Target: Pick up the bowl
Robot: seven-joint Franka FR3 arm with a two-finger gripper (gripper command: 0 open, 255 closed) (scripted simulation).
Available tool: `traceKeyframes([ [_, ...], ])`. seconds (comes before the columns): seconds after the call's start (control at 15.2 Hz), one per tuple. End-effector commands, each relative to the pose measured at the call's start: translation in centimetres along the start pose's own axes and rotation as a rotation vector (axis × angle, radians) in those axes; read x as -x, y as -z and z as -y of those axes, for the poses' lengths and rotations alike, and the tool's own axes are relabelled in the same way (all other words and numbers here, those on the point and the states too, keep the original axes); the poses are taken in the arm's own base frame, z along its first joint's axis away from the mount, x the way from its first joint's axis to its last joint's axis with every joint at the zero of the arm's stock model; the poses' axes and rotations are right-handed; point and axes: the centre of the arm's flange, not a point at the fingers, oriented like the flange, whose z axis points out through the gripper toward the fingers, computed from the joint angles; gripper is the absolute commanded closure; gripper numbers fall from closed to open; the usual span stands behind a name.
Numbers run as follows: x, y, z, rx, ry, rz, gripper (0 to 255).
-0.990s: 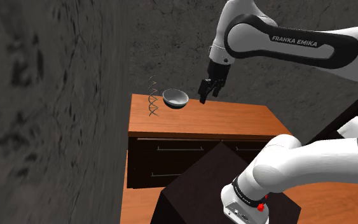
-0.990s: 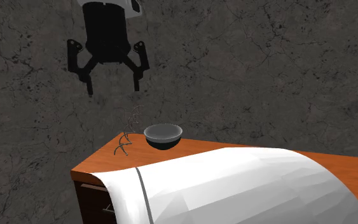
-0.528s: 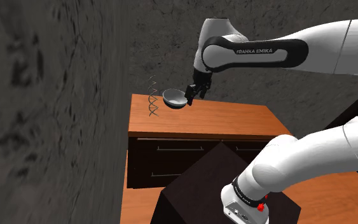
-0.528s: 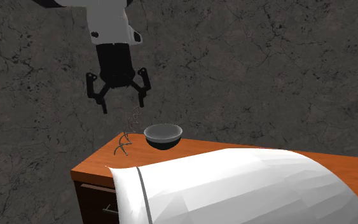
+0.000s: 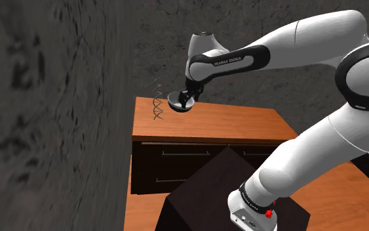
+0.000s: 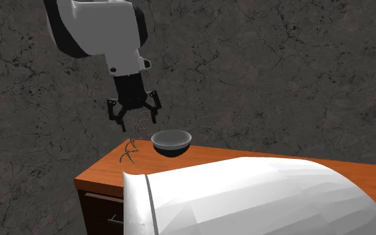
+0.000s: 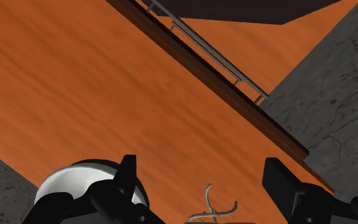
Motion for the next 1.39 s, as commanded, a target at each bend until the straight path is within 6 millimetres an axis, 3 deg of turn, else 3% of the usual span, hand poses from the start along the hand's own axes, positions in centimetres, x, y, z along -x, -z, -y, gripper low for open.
traceKeyframes([
  [0.0,-1.6,-1.7,-0.5,0.017,0.002,-0.010,0],
  [0.99,-16.0,-13.0,-3.9,0.144,0.014,-0.078,0],
  [1.32,-16.1,-15.1,-3.6,0.145,0.014,-0.078,0],
])
